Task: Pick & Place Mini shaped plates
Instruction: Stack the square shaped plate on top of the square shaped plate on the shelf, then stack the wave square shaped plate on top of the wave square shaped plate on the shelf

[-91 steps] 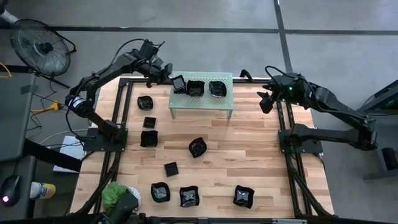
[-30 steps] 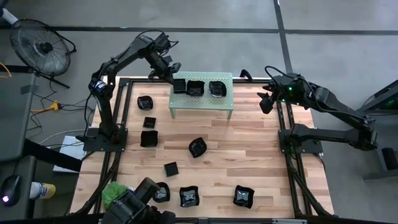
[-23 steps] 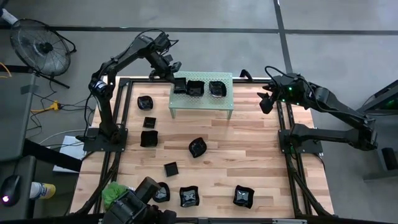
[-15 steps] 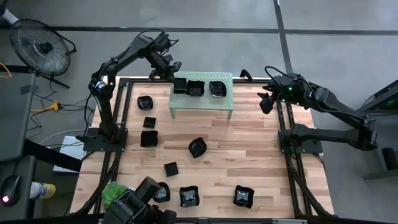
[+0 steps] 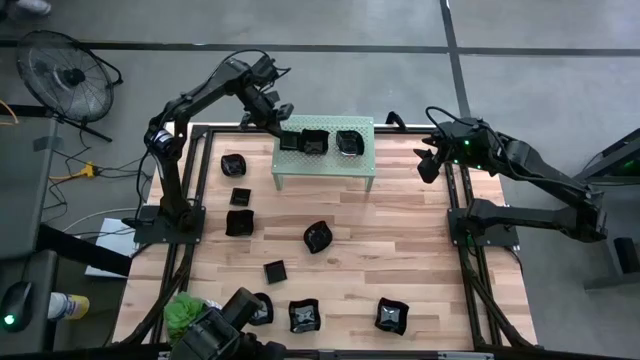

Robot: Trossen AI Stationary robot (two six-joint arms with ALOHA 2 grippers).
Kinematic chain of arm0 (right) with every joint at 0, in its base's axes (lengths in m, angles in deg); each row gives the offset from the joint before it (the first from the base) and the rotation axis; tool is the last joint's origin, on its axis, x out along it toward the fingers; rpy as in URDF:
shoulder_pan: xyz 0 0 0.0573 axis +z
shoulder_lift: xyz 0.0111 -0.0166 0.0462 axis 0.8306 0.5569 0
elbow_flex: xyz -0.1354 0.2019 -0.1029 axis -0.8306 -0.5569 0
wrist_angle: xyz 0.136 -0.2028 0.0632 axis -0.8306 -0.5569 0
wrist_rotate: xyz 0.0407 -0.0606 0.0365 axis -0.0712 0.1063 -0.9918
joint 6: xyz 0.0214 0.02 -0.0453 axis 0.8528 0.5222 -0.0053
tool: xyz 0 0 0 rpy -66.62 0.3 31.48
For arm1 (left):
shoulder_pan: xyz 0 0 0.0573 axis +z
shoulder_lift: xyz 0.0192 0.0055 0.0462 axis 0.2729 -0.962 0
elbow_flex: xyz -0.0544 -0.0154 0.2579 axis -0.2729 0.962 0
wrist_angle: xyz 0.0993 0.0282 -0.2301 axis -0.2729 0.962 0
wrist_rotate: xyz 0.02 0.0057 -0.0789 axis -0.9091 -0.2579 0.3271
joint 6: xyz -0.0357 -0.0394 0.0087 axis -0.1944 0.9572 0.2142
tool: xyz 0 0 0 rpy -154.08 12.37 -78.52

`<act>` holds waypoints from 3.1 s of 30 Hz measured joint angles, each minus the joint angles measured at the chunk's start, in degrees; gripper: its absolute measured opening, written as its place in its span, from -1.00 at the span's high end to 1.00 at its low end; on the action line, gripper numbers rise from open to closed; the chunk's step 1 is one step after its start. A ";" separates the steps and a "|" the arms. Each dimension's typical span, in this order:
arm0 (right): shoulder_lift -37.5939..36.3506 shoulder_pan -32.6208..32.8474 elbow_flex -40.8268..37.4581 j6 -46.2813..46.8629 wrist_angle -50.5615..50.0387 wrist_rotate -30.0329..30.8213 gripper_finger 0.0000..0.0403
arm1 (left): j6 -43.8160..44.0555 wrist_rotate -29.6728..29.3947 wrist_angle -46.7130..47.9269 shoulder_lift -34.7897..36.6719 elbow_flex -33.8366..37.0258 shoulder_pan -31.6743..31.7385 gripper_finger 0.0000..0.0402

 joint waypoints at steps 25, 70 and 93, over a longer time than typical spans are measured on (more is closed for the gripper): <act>-0.02 0.00 0.00 1.13 0.02 -0.22 0.08 | -2.52 -0.11 2.39 -0.16 0.02 -0.24 0.07; -3.93 19.45 0.07 29.06 -8.47 -28.57 0.08 | 1.61 -53.66 -0.03 31.53 0.02 -50.08 0.16; 22.03 65.93 0.09 57.24 4.02 -8.73 0.08 | 21.81 -64.04 -7.68 34.31 16.72 -79.13 0.16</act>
